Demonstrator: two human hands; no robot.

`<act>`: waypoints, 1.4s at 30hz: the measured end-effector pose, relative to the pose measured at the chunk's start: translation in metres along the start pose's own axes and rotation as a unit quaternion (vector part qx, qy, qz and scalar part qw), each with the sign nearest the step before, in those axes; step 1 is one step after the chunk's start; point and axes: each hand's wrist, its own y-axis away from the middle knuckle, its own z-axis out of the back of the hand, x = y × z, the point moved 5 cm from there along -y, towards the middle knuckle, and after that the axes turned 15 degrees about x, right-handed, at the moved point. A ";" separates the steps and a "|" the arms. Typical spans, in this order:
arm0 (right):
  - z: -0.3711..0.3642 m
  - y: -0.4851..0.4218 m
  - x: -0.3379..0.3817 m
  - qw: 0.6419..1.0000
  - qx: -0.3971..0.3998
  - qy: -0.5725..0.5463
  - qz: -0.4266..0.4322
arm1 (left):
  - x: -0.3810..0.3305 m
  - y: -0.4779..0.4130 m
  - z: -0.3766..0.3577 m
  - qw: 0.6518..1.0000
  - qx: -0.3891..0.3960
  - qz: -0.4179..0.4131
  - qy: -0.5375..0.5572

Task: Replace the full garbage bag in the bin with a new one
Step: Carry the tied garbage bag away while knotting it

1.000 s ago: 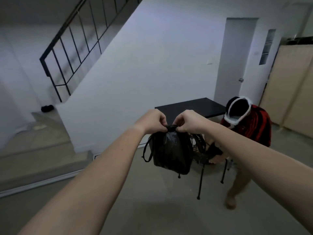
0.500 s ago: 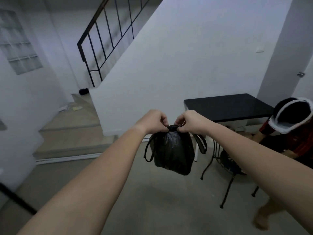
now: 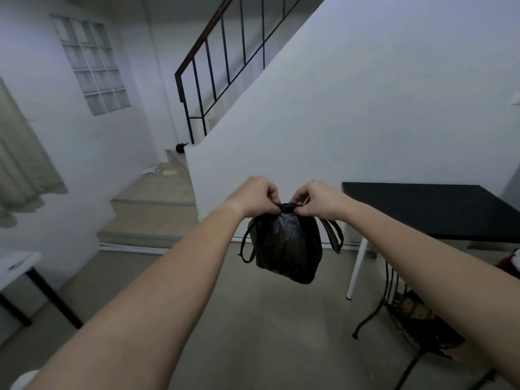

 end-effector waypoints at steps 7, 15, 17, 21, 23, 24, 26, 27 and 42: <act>0.006 -0.061 -0.032 0.999 0.020 -0.019 0.023 | 0.028 -0.053 0.011 1.000 0.004 0.022 0.000; 0.014 -0.159 -0.066 0.999 0.025 -0.021 0.020 | 0.086 -0.139 0.035 1.000 0.014 0.017 0.003; 0.019 -0.186 -0.072 0.999 0.023 -0.022 0.013 | 0.102 -0.163 0.047 1.000 0.015 0.014 0.002; 0.029 -0.241 -0.082 0.999 0.021 -0.024 0.007 | 0.137 -0.205 0.070 1.000 0.027 0.011 0.010; 0.033 -0.267 -0.086 1.000 0.013 -0.023 0.004 | 0.153 -0.225 0.081 0.999 0.031 0.008 0.010; 0.034 -0.279 -0.089 1.000 0.009 -0.023 0.003 | 0.160 -0.234 0.087 0.999 0.031 0.006 0.010; 0.036 -0.302 -0.094 0.999 0.004 -0.031 0.003 | 0.174 -0.252 0.096 0.999 0.031 0.003 0.008; 0.036 -0.313 -0.097 0.999 0.003 -0.037 0.003 | 0.181 -0.261 0.100 0.999 0.032 0.002 0.008; 0.064 -0.480 -0.208 0.998 0.041 -0.048 0.023 | 0.251 -0.428 0.121 0.999 0.027 0.033 0.030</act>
